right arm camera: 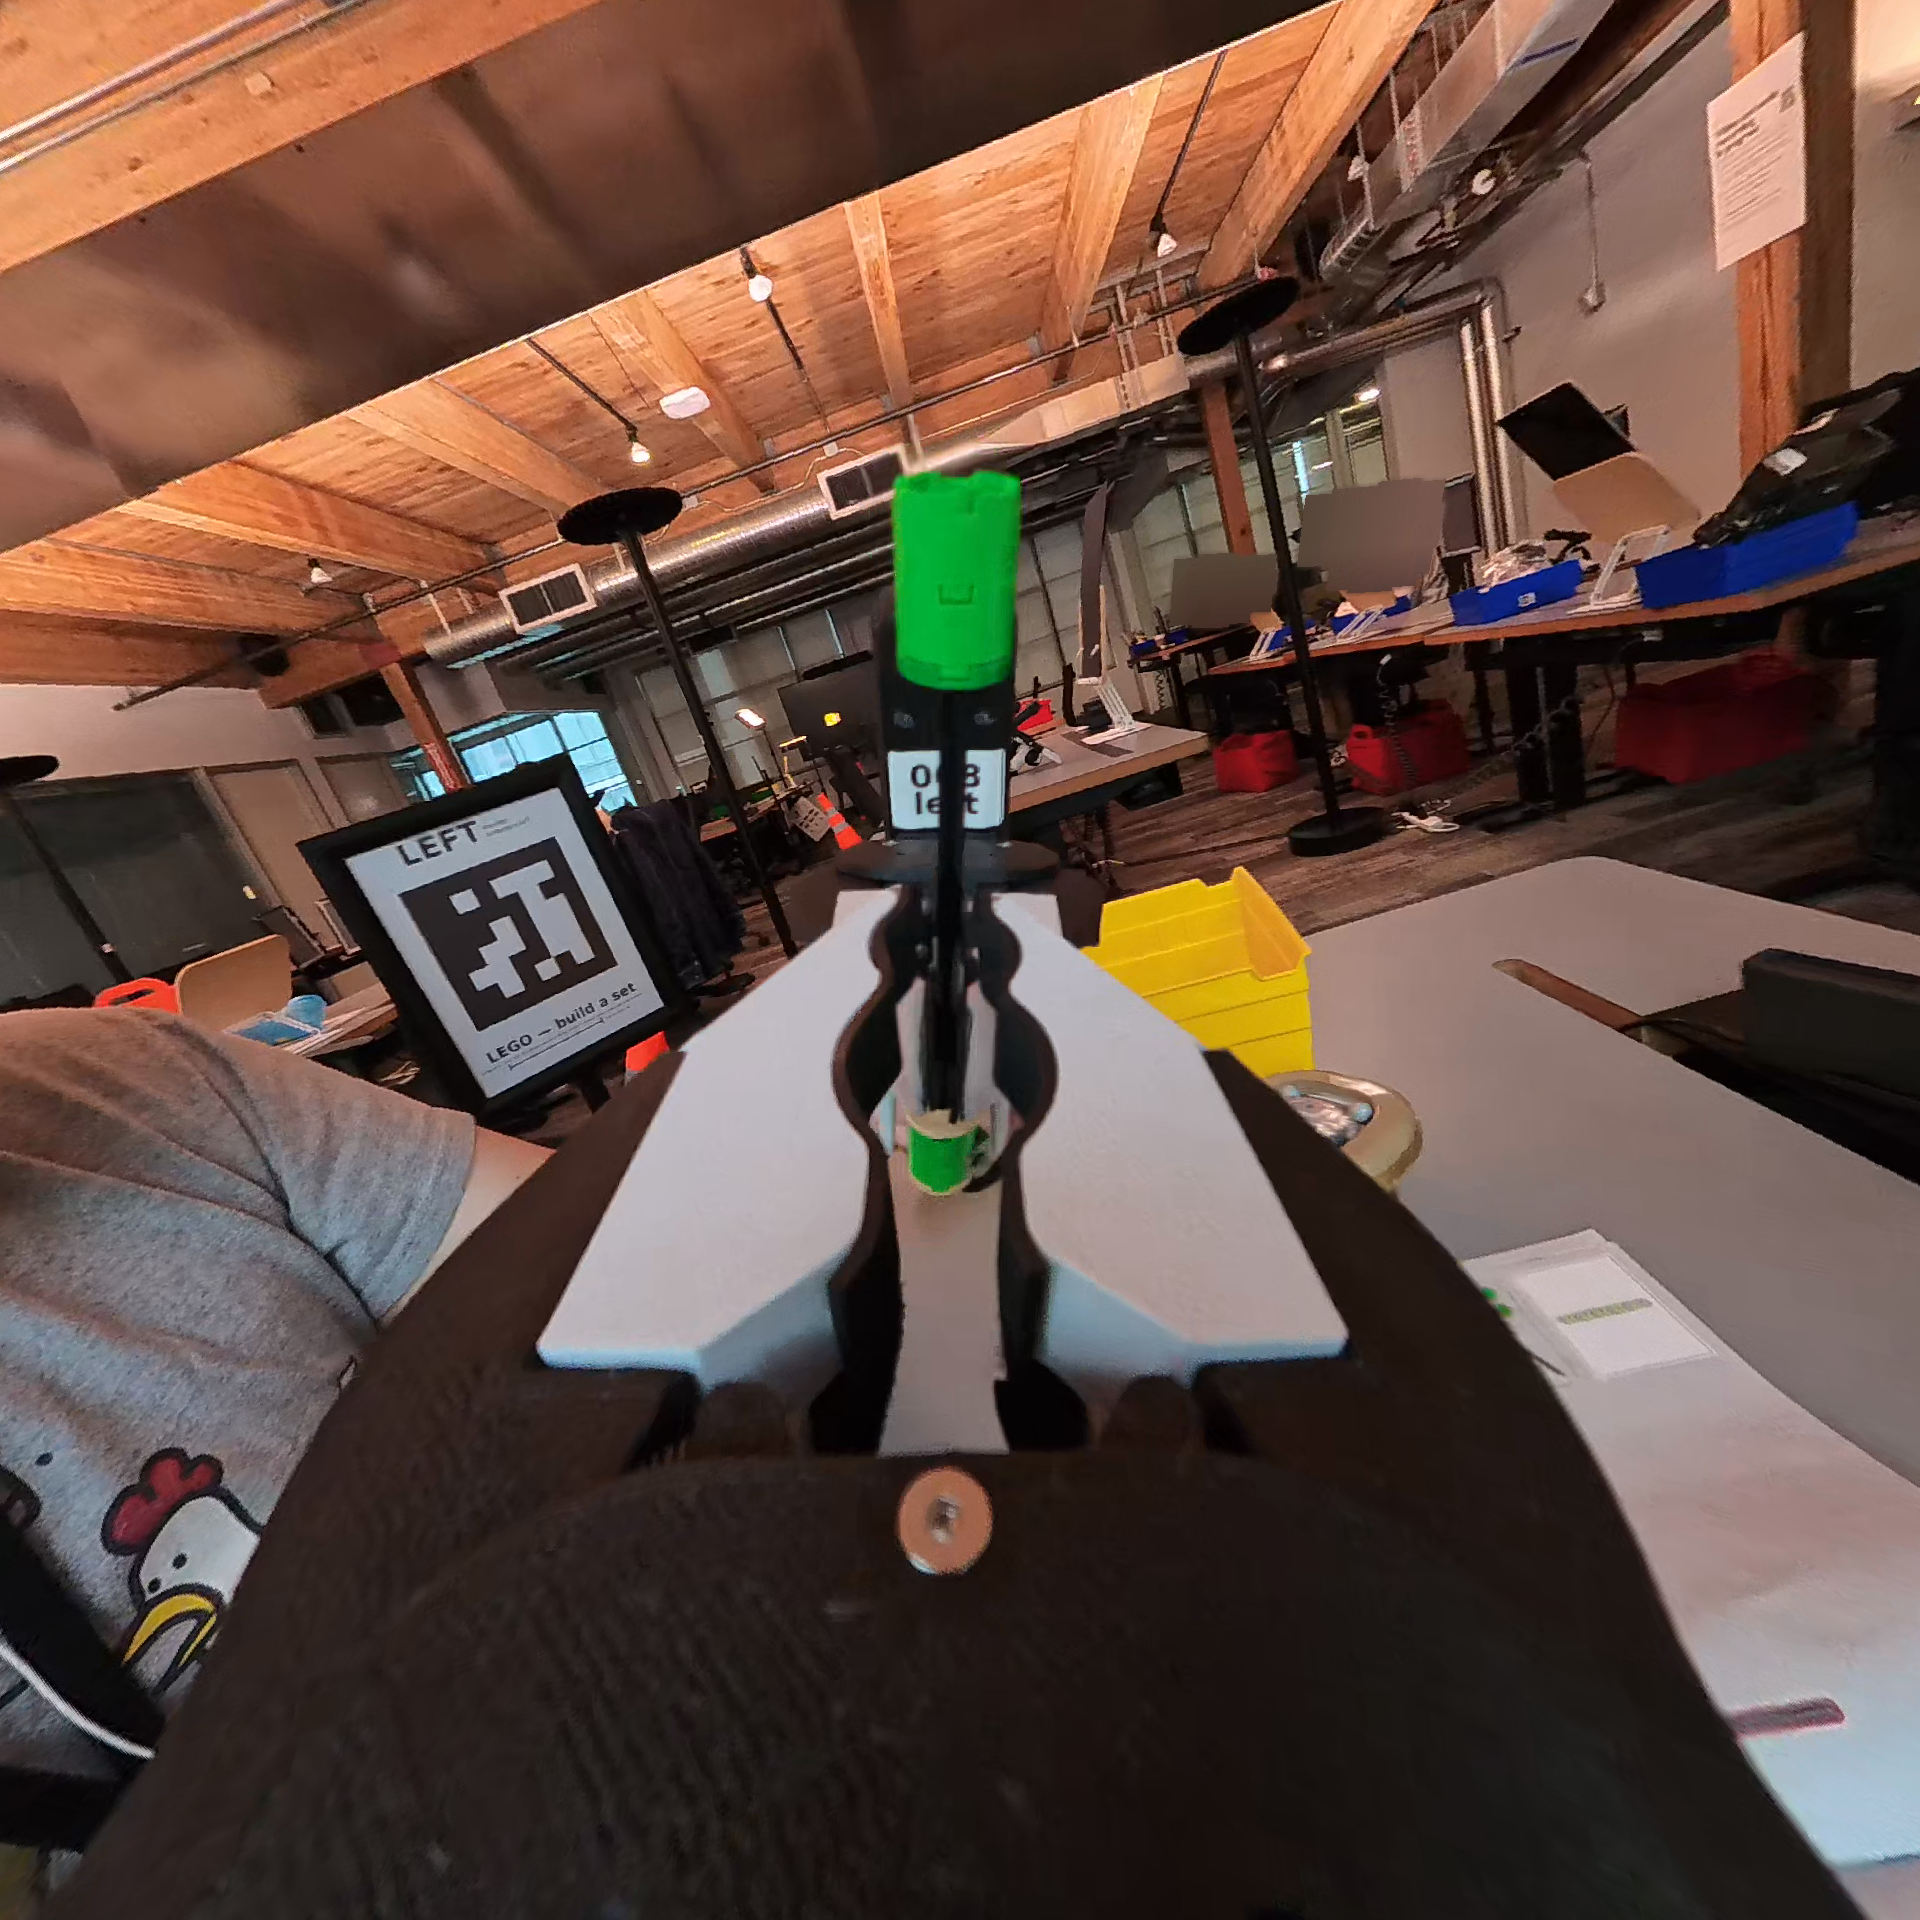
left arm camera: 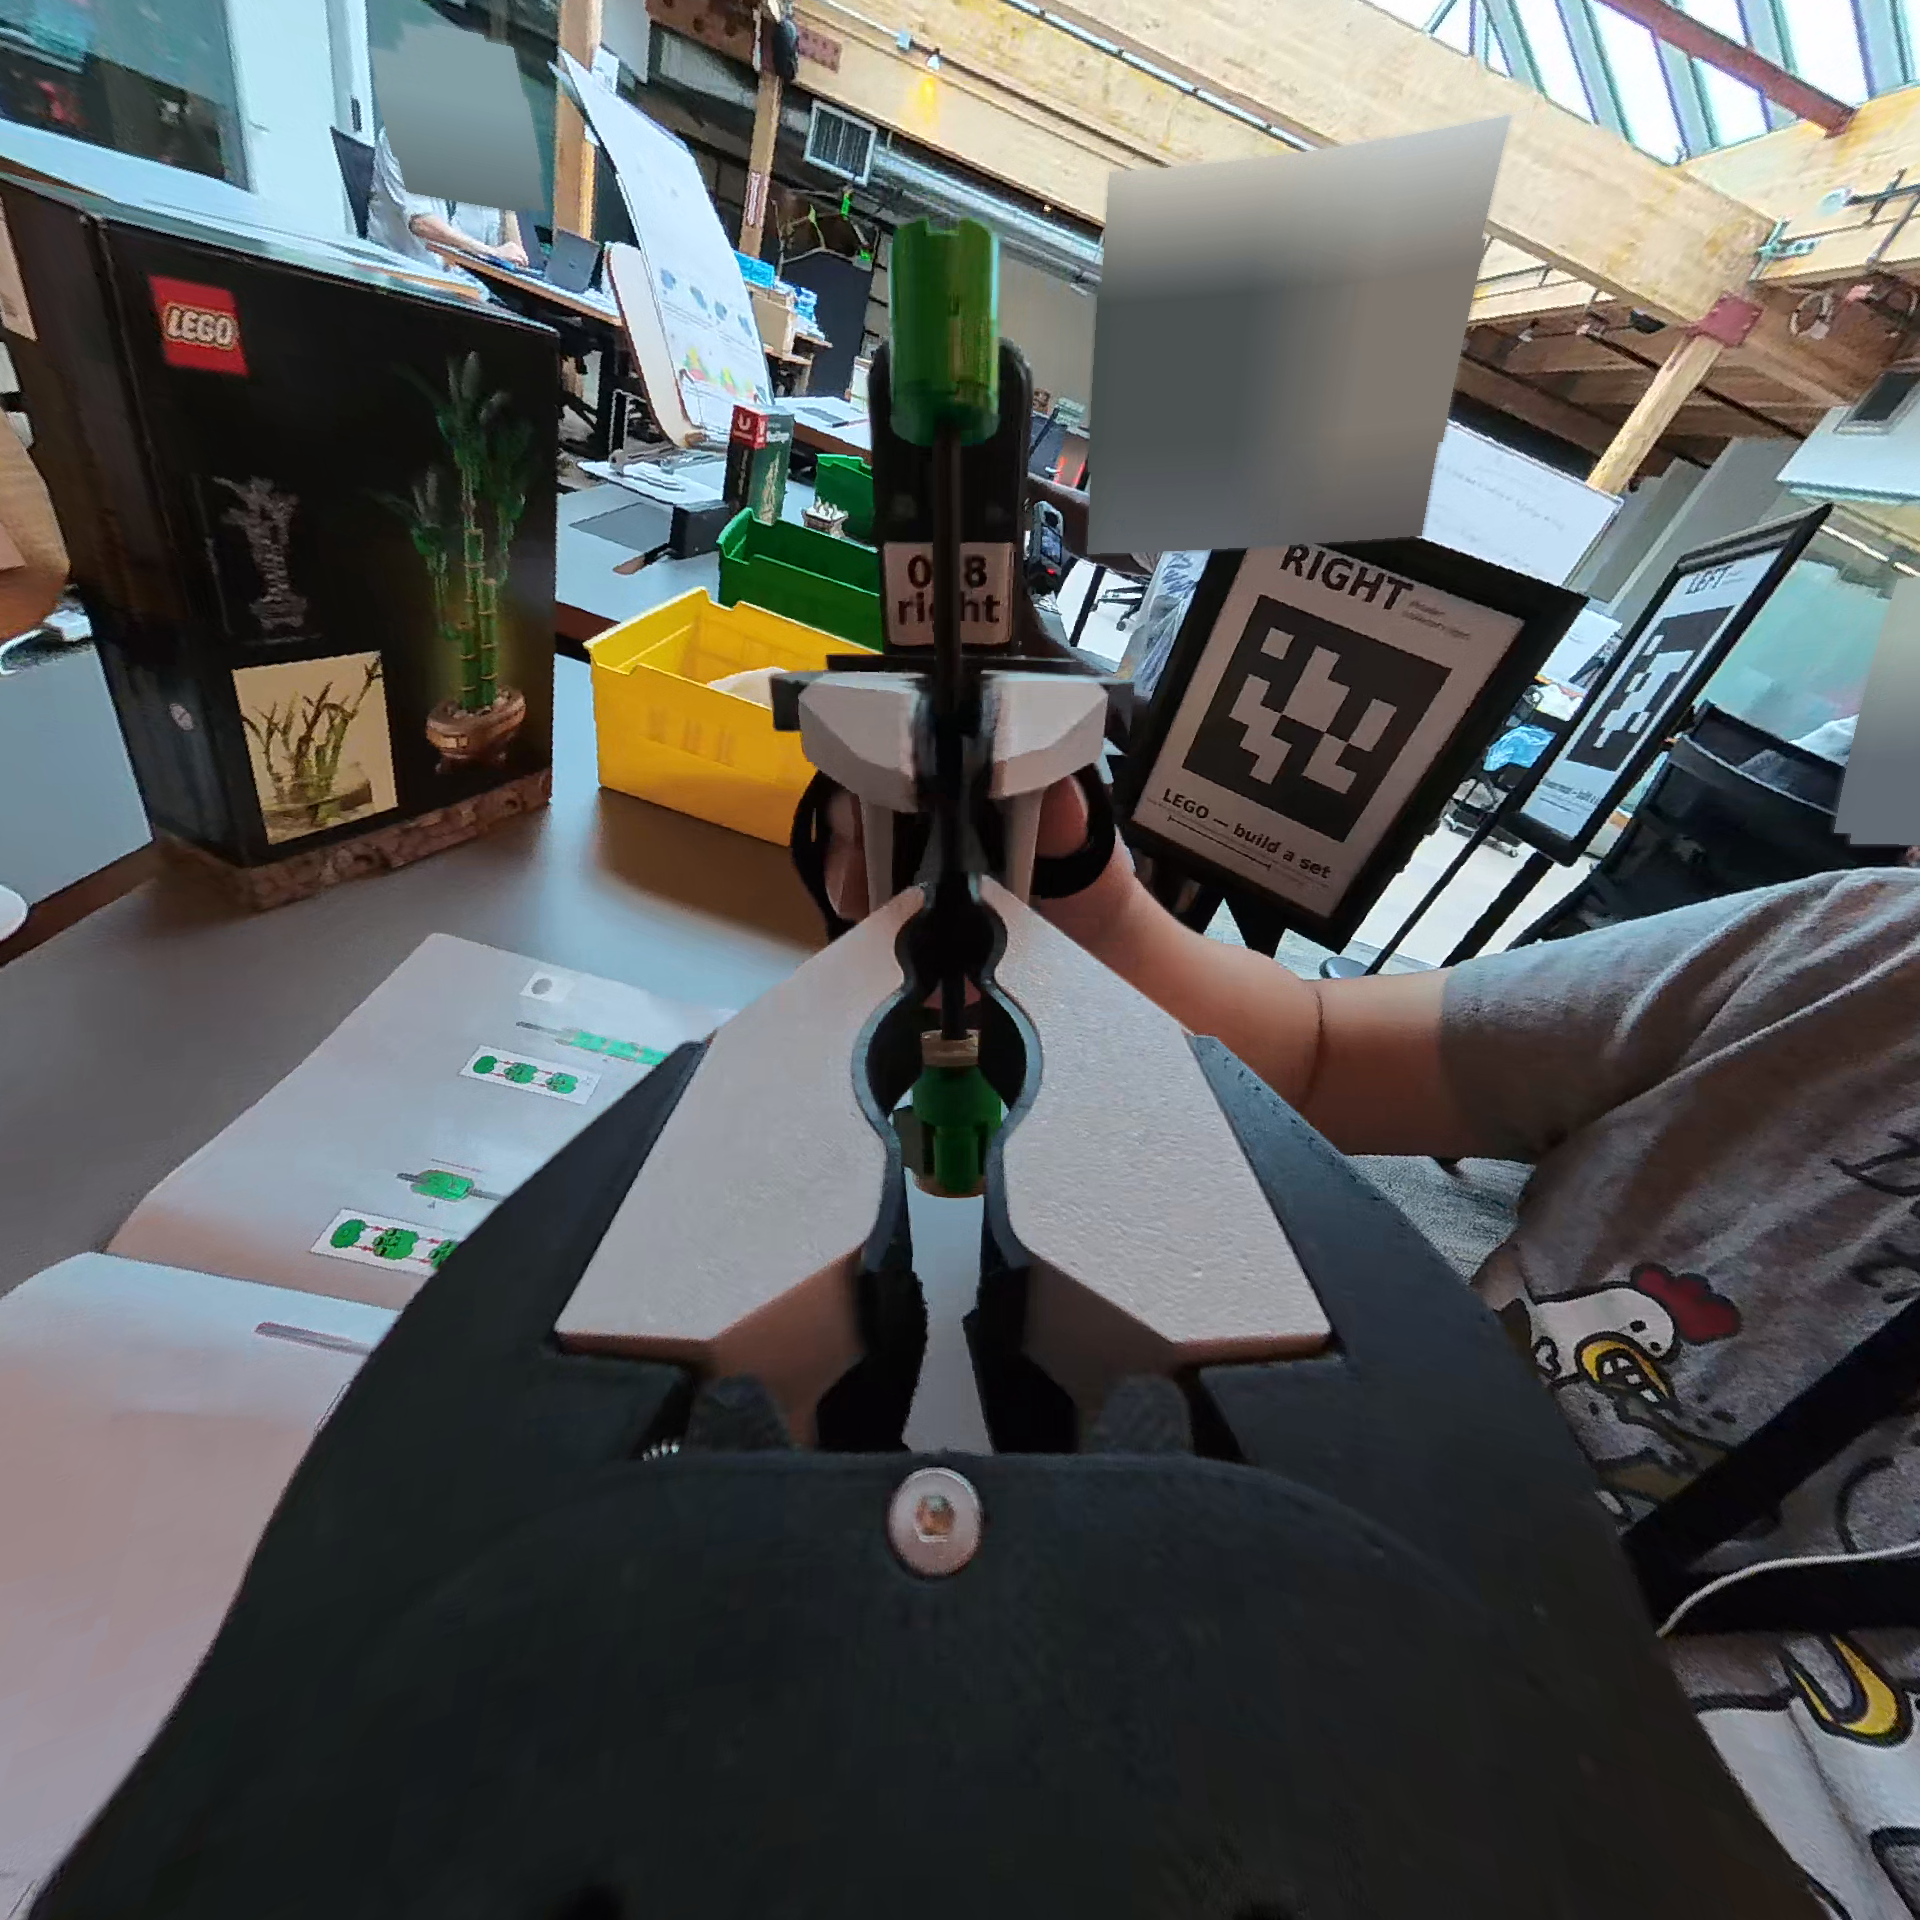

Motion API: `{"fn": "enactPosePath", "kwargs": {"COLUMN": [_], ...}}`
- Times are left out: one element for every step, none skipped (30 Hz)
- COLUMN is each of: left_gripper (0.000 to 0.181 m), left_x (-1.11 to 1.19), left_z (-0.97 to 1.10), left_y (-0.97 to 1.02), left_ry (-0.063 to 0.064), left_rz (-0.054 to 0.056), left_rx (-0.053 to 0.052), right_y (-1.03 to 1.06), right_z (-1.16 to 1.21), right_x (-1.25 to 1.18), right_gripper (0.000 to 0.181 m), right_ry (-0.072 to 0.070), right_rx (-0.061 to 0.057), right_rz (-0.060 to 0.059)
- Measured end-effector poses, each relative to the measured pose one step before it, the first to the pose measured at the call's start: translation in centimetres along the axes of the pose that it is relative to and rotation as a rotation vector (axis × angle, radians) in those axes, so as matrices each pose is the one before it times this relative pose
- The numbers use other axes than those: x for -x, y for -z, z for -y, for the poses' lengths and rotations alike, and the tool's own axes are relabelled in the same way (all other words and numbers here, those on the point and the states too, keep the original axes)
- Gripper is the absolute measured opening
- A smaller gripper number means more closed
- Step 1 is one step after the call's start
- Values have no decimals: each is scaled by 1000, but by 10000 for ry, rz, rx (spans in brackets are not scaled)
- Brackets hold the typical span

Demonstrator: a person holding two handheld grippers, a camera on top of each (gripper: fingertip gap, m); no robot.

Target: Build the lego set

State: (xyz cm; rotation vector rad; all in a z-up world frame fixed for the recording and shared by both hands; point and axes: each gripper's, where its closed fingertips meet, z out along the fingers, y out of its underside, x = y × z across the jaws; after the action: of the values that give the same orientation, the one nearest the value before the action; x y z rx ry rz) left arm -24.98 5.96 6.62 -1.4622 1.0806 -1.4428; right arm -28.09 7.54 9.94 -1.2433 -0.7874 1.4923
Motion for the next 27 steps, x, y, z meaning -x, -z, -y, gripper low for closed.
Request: {"fn": "enactPosePath", "kwargs": {"left_gripper": [0, 0, 0, 0, 0, 0, 0, 0, 0, 0, 0, 0, 0, 0, 0, 0, 0, 3, 8, 12, 15, 14, 10, 0, 0, 0, 0], "left_x": [21, -49, 25, 33, -79, -75, -2, 20, 109, 260, 261, 142, 92, 60, 22, 29, 53, 21, -21, -29, -94, -156, -52, 101, 31, -58, 21], "left_z": [41, 59, 4, -60, -124, -179, -151, -145, -162, -219, -232, -203, -152, -110, -136, -180, -113, 49, 160, 146, 134, 132, 168, 215, 198, 162, 221], "left_y": [65, 54, 34, 13, -4, -45, -64, -78, -92, -93, -93, -88, -86, -44, -24, -23, -25, -35, -32, -41, -21, -3, 87, 143, 146, 132, 155], "left_ry": [66, 137, 188, 152, 130, 167, 198, 208, 179, 115, 50, 20, 36, 53, 16, -45, -60, -70, -76, -74, -99, -119, -97, 18, 234, 377, 414], "left_rz": [-17, -74, -39, -47, -116, -121, -87, -82, -32, 67, 73, 9, -14, -18, -32, -23, 14, 21, 23, 26, -13, -51, 19, 95, 13, -88, -61], "left_rx": [-24, -29, -1, 39, 71, 94, 76, 43, 51, 83, 91, 76, 63, 48, 66, 89, 58, -31, -99, -84, -68, -68, -73, -106, -99, -73, -145], "right_y": [333, 420, 473, 486, 465, 388, 251, 110, -34, -134, -182, -124, 0, -37, -97, -119, -114, -122, -130, -159, -182, -181, -128, -55, 38, 91, 176], "right_z": [302, 321, 452, 553, 602, 530, 322, 32, -240, -345, -299, -283, -138, -117, -121, -139, -141, -195, -178, -258, -254, -110, 50, 186, 106, 47, 46], "right_x": [-318, -363, -276, -249, -249, -113, -11, -79, -59, 11, 53, 34, -52, -221, 94, 164, 119, -17, -116, -43, 61, 195, 207, 107, -125, -137, -283], "right_gripper": [14, 15, 16, 16, 16, 16, 18, 19, 21, 21, 21, 10, 2, 1, 2, 2, 1, 1, 2, 2, 2, 2, 2, 2, 1, 2, 3], "right_ry": [38, 31, -11, -77, -110, -105, -105, -99, -79, -61, -32, 7, 218, 288, 74, -180, -179, -60, 57, 10, -84, -116, -159, -202, -139, 31, 129], "right_rx": [-20, -14, -114, -208, -260, -245, -138, 34, 186, 211, 150, 136, 22, -28, 43, 95, 67, 71, 42, 87, 103, -2, -93, -143, -43, 40, 64], "right_rz": [-164, -162, -92, -69, -64, 17, 67, 17, 21, 44, 55, 11, -108, -236, 17, 117, 93, -8, -89, -26, 60, 136, 146, 78, -64, -76, -165]}}
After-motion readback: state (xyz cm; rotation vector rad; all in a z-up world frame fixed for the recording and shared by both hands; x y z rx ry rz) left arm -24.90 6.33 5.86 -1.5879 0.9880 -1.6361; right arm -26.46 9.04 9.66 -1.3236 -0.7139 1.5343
